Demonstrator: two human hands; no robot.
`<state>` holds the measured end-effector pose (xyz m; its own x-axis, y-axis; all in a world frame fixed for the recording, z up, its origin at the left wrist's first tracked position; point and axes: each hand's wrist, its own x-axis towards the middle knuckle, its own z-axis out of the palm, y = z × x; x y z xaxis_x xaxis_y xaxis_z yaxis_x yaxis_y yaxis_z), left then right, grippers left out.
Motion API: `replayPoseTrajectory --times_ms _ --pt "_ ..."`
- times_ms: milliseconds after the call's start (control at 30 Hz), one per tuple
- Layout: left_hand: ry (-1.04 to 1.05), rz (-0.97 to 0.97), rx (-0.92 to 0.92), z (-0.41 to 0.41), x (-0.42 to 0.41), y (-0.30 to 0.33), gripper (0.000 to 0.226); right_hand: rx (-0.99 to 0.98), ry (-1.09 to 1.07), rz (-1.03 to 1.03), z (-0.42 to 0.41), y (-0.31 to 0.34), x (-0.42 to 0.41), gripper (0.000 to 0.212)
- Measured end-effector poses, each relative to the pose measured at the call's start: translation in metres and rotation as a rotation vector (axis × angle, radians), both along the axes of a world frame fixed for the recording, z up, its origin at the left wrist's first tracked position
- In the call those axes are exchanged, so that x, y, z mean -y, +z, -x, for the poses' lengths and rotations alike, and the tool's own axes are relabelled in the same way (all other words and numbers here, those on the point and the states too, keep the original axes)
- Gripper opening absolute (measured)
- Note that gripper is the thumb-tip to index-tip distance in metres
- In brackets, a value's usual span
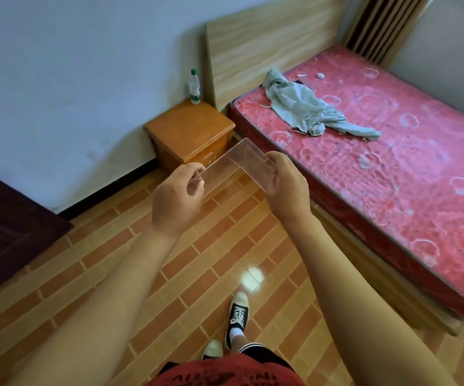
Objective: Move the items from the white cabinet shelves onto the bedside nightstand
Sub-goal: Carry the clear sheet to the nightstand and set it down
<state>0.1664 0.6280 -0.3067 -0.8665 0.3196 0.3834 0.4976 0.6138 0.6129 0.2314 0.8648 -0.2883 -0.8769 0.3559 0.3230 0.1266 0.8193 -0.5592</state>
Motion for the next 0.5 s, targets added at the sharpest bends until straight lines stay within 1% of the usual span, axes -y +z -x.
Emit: replayPoseTrajectory --times_ms 267,400,500 --pt "0.102 -0.003 -0.032 0.064 -0.042 0.010 0.025 -0.030 0.061 0.058 0.076 0.004 -0.042 0.047" --pt "0.149 0.021 -0.097 0.091 -0.047 0.019 0.025 -0.043 0.121 0.052 0.117 0.009 -0.051 0.045" --pt "0.200 0.035 -0.103 0.114 -0.044 0.023 0.025 -0.033 0.145 0.056 0.148 0.010 -0.048 0.048"
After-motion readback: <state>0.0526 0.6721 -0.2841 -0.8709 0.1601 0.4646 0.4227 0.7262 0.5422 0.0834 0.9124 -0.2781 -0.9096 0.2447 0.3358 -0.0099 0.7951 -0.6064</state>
